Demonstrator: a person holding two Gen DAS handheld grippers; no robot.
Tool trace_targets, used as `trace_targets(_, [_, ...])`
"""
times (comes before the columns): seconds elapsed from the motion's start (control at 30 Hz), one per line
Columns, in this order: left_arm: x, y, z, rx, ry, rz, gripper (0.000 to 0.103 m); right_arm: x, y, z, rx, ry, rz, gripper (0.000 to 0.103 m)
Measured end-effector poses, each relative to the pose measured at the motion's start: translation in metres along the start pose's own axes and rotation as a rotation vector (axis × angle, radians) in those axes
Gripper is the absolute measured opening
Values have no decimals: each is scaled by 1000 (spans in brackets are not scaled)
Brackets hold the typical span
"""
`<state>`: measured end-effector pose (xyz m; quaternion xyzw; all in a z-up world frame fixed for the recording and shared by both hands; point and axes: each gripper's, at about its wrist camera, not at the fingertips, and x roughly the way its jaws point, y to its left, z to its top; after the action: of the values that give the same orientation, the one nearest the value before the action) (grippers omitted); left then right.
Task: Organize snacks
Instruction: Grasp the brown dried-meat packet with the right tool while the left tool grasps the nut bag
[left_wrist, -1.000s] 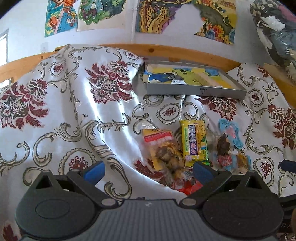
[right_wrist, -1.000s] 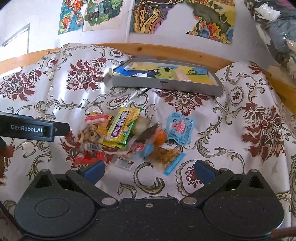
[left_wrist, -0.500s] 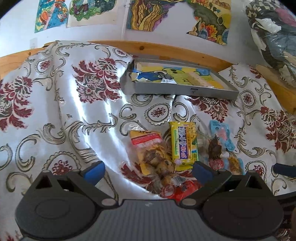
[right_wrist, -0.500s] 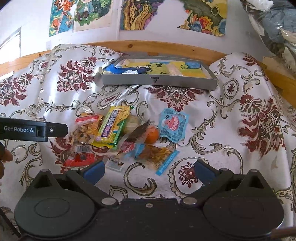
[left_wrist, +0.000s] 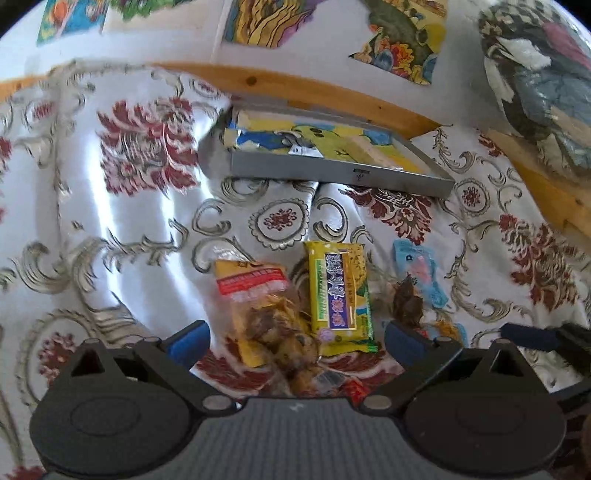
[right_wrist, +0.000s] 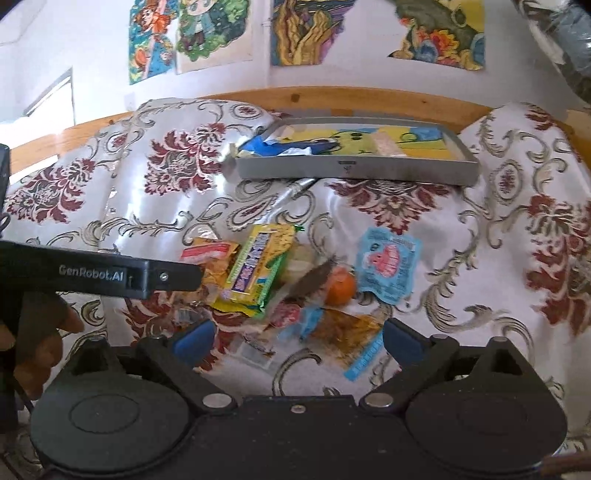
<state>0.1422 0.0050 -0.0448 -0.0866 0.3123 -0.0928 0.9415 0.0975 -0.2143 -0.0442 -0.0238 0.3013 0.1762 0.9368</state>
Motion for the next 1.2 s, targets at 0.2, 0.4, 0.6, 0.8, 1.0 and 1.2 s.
trace_targets(0.2, [16, 5, 4, -37, 41, -41, 91, 16, -4, 5, -14, 26, 15, 83])
trace_targets(0.4, [26, 4, 2, -48, 111, -62, 78, 26, -6, 9, -12, 39, 21, 69])
trace_targets(0.6, [36, 15, 0, -100, 172, -31, 67, 37, -9, 15, -8, 62, 53, 62])
trace_targets(0.8, [39, 16, -1, -101, 192, -39, 67, 53, -18, 23, 19, 87, 81, 62])
trace_targets(1.0, [40, 23, 0, -144, 199, -68, 67, 59, -17, 28, 32, 90, 93, 45])
trace_targets(1.2, [38, 28, 1, -185, 206, -59, 56, 51, -8, 38, 18, 52, 148, 36])
